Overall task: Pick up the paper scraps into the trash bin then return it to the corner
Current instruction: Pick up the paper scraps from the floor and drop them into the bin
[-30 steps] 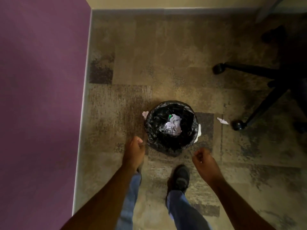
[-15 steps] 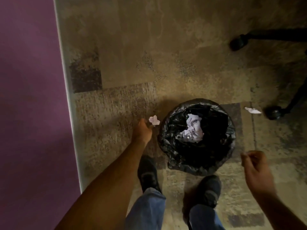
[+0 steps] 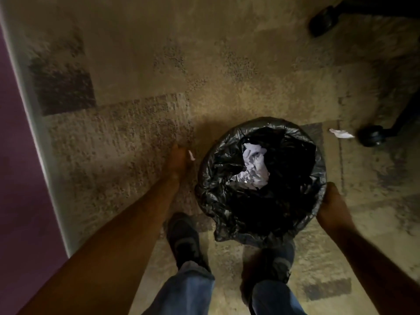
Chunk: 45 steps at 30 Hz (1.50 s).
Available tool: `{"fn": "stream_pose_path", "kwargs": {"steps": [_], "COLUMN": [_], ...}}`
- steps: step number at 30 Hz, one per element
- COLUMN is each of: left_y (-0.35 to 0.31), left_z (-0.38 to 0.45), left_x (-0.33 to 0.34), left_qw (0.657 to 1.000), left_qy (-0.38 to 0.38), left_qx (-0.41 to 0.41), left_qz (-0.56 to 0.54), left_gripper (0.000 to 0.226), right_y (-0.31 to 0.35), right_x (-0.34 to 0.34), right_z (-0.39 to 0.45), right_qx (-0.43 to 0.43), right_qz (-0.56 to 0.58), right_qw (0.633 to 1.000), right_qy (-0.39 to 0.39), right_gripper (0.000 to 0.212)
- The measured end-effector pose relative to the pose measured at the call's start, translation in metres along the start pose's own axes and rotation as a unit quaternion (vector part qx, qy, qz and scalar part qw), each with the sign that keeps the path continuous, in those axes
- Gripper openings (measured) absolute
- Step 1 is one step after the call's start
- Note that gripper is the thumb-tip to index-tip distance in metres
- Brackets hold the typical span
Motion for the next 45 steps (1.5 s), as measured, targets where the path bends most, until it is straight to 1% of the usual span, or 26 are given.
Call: {"fn": "stream_pose_path", "kwargs": {"steps": [1, 2, 4, 6, 8, 9, 11, 12, 13, 15, 17, 20, 21, 23, 26, 30, 35, 39, 41, 42, 44, 45], "left_y": [0.002, 0.005, 0.004, -0.003, -0.017, -0.025, -0.048, -0.062, -0.077, -0.108, -0.139, -0.173, -0.179, -0.184, -0.187, -0.185, -0.174, -0.166, -0.162, -0.162, -0.162, -0.164], "left_z": [-0.004, -0.01, -0.027, -0.05, -0.078, -0.094, -0.129, -0.147, -0.163, -0.189, -0.201, -0.197, -0.192, -0.176, -0.156, -0.148, -0.15, -0.143, -0.133, -0.128, -0.116, -0.111], "left_x": [-0.006, -0.014, -0.032, -0.05, -0.068, -0.077, -0.088, -0.089, -0.089, -0.079, -0.06, -0.026, -0.015, 0.005, 0.021, 0.02, 0.014, 0.004, -0.004, -0.008, -0.015, -0.017], "left_qw": [0.999, 0.999, 0.998, 0.995, 0.986, 0.98, 0.969, 0.965, 0.962, 0.961, 0.959, 0.942, 0.94, 0.95, 0.96, 0.955, 0.947, 0.926, 0.919, 0.916, 0.916, 0.917], "left_qy": [-0.03, -0.048, -0.067, -0.075, -0.103, -0.118, -0.14, -0.147, -0.147, -0.121, -0.099, -0.071, -0.061, -0.034, 0.016, 0.031, -0.003, -0.057, -0.072, -0.077, -0.087, -0.09], "left_qx": [-0.001, -0.012, -0.004, 0.005, 0.037, 0.054, 0.1, 0.131, 0.158, 0.207, 0.256, 0.327, 0.33, 0.3, 0.264, 0.266, 0.265, 0.289, 0.299, 0.303, 0.304, 0.304], "left_qz": [0.012, 0.0, -0.01, -0.069, -0.123, -0.151, -0.178, -0.173, -0.165, -0.138, -0.074, 0.034, 0.058, 0.084, 0.086, 0.123, 0.183, 0.236, 0.247, 0.25, 0.245, 0.24], "left_gripper": [0.015, 0.014, 0.014, 0.01, 0.02, 0.02, 0.009, 0.002, 0.007, 0.008, 0.006, 0.007, 0.01, 0.014, 0.013, 0.016, 0.02, 0.031, 0.035, 0.037, 0.039, 0.04], "right_y": [0.002, 0.004, 0.008, 0.01, 0.012, 0.012, 0.012, 0.011, 0.009, 0.006, 0.002, -0.006, -0.008, -0.013, -0.021, -0.03, -0.042, -0.047, -0.05, -0.05, -0.047, -0.044], "right_x": [0.0, -0.001, -0.002, -0.006, -0.009, -0.011, -0.013, -0.014, -0.014, -0.014, -0.014, -0.012, -0.012, -0.01, -0.006, -0.003, -0.004, -0.006, -0.006, -0.005, -0.002, 0.002], "right_z": [-0.001, -0.003, -0.01, -0.017, -0.024, -0.027, -0.033, -0.036, -0.039, -0.046, -0.051, -0.053, -0.054, -0.052, -0.047, -0.039, -0.015, 0.017, 0.036, 0.045, 0.064, 0.074], "right_qx": [0.0, 0.003, 0.025, 0.038, 0.035, 0.034, 0.043, 0.047, 0.045, 0.037, 0.034, 0.033, 0.032, 0.032, 0.035, 0.033, 0.023, 0.017, 0.008, -0.007, -0.068, -0.098], "right_qz": [0.01, 0.02, 0.025, 0.042, 0.058, 0.056, 0.061, 0.07, 0.079, 0.086, 0.094, 0.109, 0.11, 0.111, 0.127, 0.151, 0.148, 0.141, 0.142, 0.145, 0.166, 0.173], "right_qw": [1.0, 1.0, 0.999, 0.998, 0.998, 0.998, 0.997, 0.996, 0.996, 0.995, 0.995, 0.993, 0.993, 0.993, 0.991, 0.988, 0.989, 0.99, 0.99, 0.989, 0.984, 0.98], "right_qy": [-0.001, -0.001, -0.001, 0.002, 0.006, 0.008, 0.017, 0.02, 0.021, 0.018, 0.018, 0.013, 0.012, 0.015, 0.02, 0.03, 0.018, 0.012, 0.004, -0.002, -0.012, -0.001], "right_gripper": [0.017, 0.015, 0.012, 0.011, 0.011, 0.012, 0.017, 0.02, 0.023, 0.022, 0.021, 0.019, 0.018, 0.017, 0.015, 0.013, 0.013, 0.02, 0.022, 0.022, 0.019, 0.019]}}
Point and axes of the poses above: each hand's wrist, its own z-axis towards the middle knuckle, its own x-axis out of the palm, y = z × x, the point moved 3 cm from there along z, towards the middle knuckle, and after that the axes turned 15 degrees about y, right-handed, at the moved point
